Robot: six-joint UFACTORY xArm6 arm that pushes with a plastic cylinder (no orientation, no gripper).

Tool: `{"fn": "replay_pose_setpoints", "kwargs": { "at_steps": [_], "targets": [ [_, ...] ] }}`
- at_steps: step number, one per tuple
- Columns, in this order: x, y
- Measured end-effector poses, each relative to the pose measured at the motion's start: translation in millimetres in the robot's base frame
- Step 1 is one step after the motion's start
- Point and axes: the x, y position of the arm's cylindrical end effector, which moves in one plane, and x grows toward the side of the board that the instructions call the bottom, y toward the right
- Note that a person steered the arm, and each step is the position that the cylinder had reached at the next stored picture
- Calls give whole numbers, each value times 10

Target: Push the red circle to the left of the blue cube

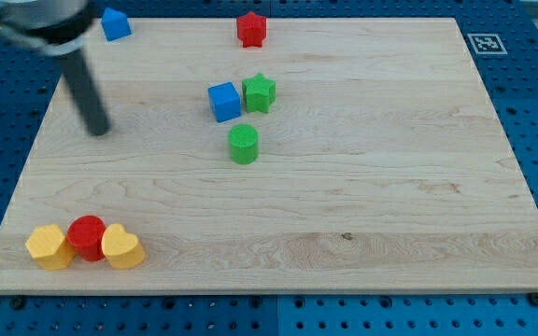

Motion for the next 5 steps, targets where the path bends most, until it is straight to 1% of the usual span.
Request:
{"fn": "replay_pose_setpoints", "kwargs": {
  "at_steps": [1, 2, 3, 4, 5],
  "targets": [
    [189, -444],
    [256, -462],
    [612, -460],
    [1617, -456],
    [1807, -437]
  ]
}}
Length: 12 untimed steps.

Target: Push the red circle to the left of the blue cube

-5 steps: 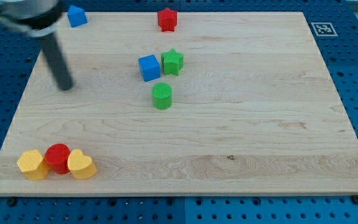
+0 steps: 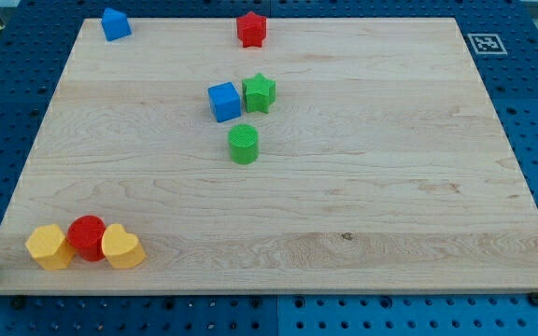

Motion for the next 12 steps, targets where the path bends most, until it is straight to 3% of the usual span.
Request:
{"fn": "replay_pose_setpoints", "kwargs": {
  "at_steps": [1, 3, 6, 8, 12],
  "targets": [
    [24, 204],
    [25, 1190],
    [-92, 944],
    [-311, 1120],
    [-1238, 1711]
  ]
}}
